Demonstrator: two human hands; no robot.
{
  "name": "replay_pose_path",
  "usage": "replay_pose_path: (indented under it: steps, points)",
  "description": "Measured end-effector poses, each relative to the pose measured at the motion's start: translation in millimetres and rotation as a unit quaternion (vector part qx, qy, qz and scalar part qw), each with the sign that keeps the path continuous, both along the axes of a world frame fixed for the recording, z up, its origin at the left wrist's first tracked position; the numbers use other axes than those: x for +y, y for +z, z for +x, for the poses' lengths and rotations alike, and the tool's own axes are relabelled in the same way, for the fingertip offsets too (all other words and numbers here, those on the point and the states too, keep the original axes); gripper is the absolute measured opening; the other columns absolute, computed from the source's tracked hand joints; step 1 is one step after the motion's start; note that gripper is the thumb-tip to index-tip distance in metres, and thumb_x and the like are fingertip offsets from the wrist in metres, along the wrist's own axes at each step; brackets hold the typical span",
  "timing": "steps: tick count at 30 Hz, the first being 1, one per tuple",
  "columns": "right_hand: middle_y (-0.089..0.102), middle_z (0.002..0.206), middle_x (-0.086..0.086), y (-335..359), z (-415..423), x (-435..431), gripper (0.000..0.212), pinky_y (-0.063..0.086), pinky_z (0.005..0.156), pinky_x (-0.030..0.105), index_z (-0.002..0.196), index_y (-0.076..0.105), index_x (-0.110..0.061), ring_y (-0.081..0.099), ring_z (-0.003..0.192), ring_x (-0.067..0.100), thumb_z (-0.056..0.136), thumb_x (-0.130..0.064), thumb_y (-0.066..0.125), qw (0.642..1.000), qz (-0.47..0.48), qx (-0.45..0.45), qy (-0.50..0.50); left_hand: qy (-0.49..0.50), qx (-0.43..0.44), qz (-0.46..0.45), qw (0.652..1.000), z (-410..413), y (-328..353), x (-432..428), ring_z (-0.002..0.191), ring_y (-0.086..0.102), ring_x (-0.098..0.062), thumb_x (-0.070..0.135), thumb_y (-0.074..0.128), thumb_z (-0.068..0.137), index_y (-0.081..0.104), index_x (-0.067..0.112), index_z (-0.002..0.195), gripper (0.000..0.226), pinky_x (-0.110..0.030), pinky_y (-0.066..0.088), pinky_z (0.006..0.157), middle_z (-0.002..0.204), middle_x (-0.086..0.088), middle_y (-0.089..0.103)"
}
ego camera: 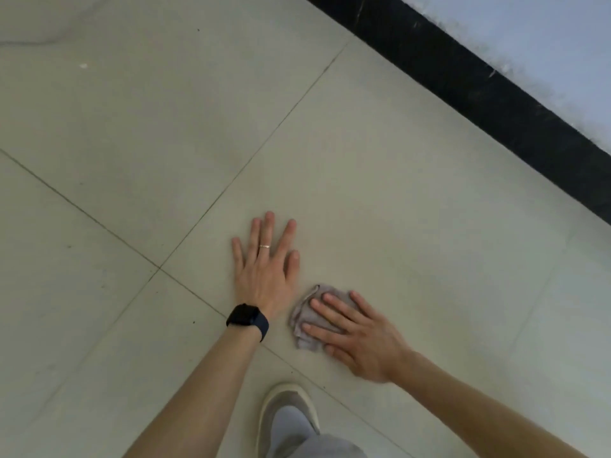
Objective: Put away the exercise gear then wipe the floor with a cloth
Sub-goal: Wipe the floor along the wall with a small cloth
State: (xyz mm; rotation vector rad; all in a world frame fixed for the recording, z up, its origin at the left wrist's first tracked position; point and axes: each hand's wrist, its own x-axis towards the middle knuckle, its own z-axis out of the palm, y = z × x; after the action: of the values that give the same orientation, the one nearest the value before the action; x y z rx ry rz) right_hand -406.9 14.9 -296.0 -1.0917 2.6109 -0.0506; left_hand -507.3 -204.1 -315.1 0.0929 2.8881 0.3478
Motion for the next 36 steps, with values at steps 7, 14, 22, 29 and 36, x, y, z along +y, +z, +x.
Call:
replay_pose_path:
  steps: [7, 14, 22, 29, 36]
  points:
    - [0.006, 0.167, 0.007, -1, 20, -69, 0.057, 0.012, 0.118, 0.055, 0.158, 0.014, -0.036, 0.003, 0.154, 0.029, 0.104, -0.048, 0.025, 0.971, -0.018, -0.01, -0.237, -0.009, -0.044, 0.03, 0.999, -5, 12, -5, 0.153, -0.004, -0.017, 0.046, 0.029, 0.102, 0.01, 0.044, 0.156, 0.057, -0.052, -0.004, 0.122, 0.167, 0.006, -0.002]
    - [0.0, 0.167, -0.005, -9, -65, -65, 0.055, 0.01, 0.121, 0.053, 0.157, 0.005, -0.04, -0.005, 0.154, 0.016, 0.104, -0.048, 0.015, 0.984, -0.025, -0.004, -0.178, 0.064, -0.036, 0.005, 0.997, -4, 20, -79, 0.153, -0.003, -0.021, 0.042, 0.027, 0.104, 0.007, 0.042, 0.157, 0.056, -0.057, 0.0, 0.12, 0.167, 0.001, -0.005]
    - [0.0, 0.167, -0.004, -2, -104, -106, 0.053, 0.003, 0.122, 0.052, 0.157, 0.007, -0.042, -0.004, 0.154, 0.018, 0.105, -0.048, 0.016, 0.998, -0.022, -0.051, -0.002, 0.042, 0.041, -0.018, 0.998, -65, 32, -109, 0.128, 0.047, -0.03, 0.044, 0.041, 0.095, 0.048, 0.03, 0.143, 0.051, -0.048, 0.038, 0.1, 0.146, -0.008, 0.05]
    - [-0.029, 0.162, 0.002, 1, -267, -56, 0.057, -0.009, 0.121, 0.056, 0.152, -0.021, -0.043, -0.029, 0.148, 0.021, 0.104, -0.052, 0.007, 0.897, 0.02, -0.068, -0.437, 0.064, 0.008, -0.036, 0.997, -149, 11, -121, 0.153, -0.004, -0.021, 0.059, 0.021, 0.097, 0.005, 0.045, 0.156, 0.062, -0.055, -0.006, 0.12, 0.167, 0.005, -0.005]
    - [-0.037, 0.157, -0.014, 1, -307, -68, 0.055, -0.017, 0.12, 0.044, 0.147, -0.03, -0.046, -0.038, 0.143, 0.01, 0.098, -0.055, -0.004, 0.963, 0.007, -0.046, -0.265, 0.105, 0.02, -0.043, 0.993, -218, 3, -134, 0.152, -0.013, -0.018, 0.065, 0.004, 0.092, -0.012, 0.05, 0.152, 0.064, -0.055, -0.007, 0.12, 0.165, 0.007, -0.017]
